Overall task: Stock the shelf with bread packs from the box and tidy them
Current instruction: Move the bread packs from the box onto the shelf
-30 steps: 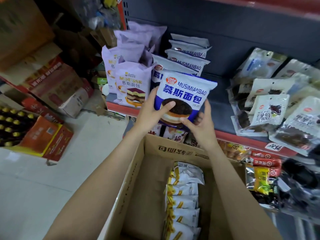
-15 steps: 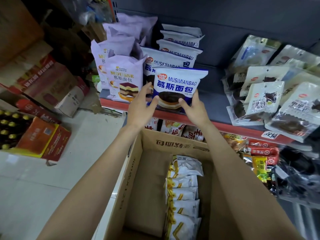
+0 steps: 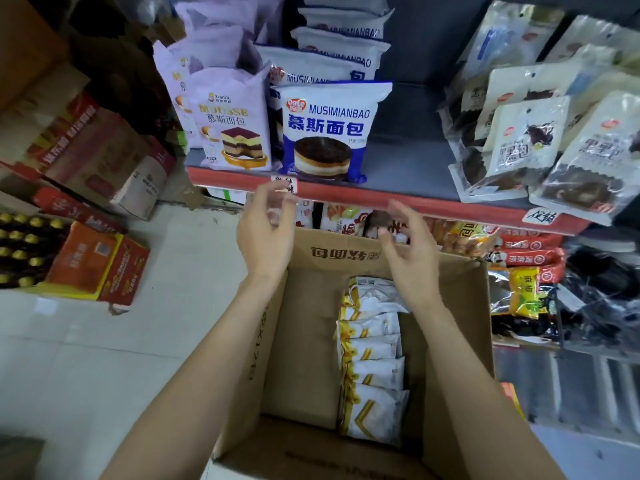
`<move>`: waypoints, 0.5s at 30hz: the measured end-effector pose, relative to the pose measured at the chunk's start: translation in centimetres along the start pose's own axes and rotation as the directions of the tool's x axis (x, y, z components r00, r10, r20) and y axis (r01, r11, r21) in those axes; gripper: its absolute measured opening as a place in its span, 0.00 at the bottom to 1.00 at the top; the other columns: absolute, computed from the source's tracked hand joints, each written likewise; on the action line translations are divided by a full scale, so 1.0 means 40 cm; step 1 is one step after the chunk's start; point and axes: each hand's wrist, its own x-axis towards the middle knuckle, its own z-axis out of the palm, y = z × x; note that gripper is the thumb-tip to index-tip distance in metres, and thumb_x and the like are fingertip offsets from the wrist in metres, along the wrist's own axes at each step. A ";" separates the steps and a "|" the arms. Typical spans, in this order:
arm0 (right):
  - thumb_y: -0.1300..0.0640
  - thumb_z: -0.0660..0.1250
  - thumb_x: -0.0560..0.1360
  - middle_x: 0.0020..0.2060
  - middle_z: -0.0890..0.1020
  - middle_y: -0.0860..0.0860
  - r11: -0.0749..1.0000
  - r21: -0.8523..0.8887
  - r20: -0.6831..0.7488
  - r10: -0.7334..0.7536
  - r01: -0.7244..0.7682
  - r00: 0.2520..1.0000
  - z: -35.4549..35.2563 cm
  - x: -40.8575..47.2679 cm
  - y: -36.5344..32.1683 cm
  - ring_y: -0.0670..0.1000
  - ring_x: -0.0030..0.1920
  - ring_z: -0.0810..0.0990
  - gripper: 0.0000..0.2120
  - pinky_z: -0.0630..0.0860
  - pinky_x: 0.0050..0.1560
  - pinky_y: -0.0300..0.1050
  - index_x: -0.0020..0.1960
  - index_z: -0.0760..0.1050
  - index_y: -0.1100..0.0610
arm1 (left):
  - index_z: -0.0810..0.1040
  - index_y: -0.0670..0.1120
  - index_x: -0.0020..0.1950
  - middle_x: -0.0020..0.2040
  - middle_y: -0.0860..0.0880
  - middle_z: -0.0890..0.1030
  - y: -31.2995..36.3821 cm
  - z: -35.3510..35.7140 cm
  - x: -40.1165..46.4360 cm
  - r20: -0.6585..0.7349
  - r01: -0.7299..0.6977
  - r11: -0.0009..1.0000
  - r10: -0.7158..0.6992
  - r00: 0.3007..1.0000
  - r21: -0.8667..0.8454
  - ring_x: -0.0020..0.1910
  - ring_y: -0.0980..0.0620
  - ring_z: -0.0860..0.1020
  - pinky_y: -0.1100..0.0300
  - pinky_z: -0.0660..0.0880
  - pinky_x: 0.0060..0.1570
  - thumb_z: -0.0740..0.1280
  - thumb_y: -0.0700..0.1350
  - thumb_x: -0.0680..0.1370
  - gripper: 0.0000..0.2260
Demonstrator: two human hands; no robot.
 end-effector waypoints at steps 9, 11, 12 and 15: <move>0.60 0.64 0.77 0.53 0.82 0.55 0.895 -0.365 0.248 0.359 -0.257 0.900 -0.019 -0.241 0.408 0.54 0.51 0.80 0.11 0.69 0.44 0.36 0.59 0.77 0.57 | 0.77 0.52 0.57 0.44 0.57 0.82 -0.290 0.143 -0.246 0.529 -0.031 0.962 -0.123 0.839 0.273 0.45 0.57 0.81 0.56 0.78 0.49 0.64 0.47 0.78 0.09; 0.60 0.63 0.77 0.60 0.76 0.57 0.852 -0.428 0.263 0.435 -0.300 0.861 0.014 -0.259 0.492 0.57 0.54 0.78 0.15 0.68 0.45 0.40 0.64 0.73 0.57 | 0.74 0.52 0.62 0.50 0.56 0.80 -0.376 0.202 -0.290 0.667 0.013 0.925 -0.284 0.689 0.380 0.53 0.54 0.80 0.56 0.75 0.55 0.66 0.46 0.78 0.13; 0.59 0.64 0.77 0.62 0.74 0.58 0.833 -0.446 0.253 0.467 -0.326 0.847 0.034 -0.262 0.530 0.59 0.55 0.76 0.17 0.69 0.46 0.43 0.66 0.70 0.57 | 0.72 0.52 0.65 0.54 0.55 0.80 -0.416 0.231 -0.311 0.692 0.016 0.902 -0.342 0.635 0.431 0.56 0.53 0.79 0.57 0.74 0.56 0.66 0.48 0.77 0.16; 0.52 0.64 0.78 0.66 0.68 0.59 0.764 -0.463 0.190 0.581 -0.450 0.792 0.097 -0.255 0.634 0.61 0.60 0.73 0.24 0.72 0.53 0.48 0.71 0.63 0.57 | 0.66 0.51 0.71 0.64 0.50 0.76 -0.509 0.318 -0.355 0.695 0.015 0.848 -0.445 0.566 0.530 0.60 0.48 0.77 0.56 0.73 0.55 0.66 0.53 0.77 0.23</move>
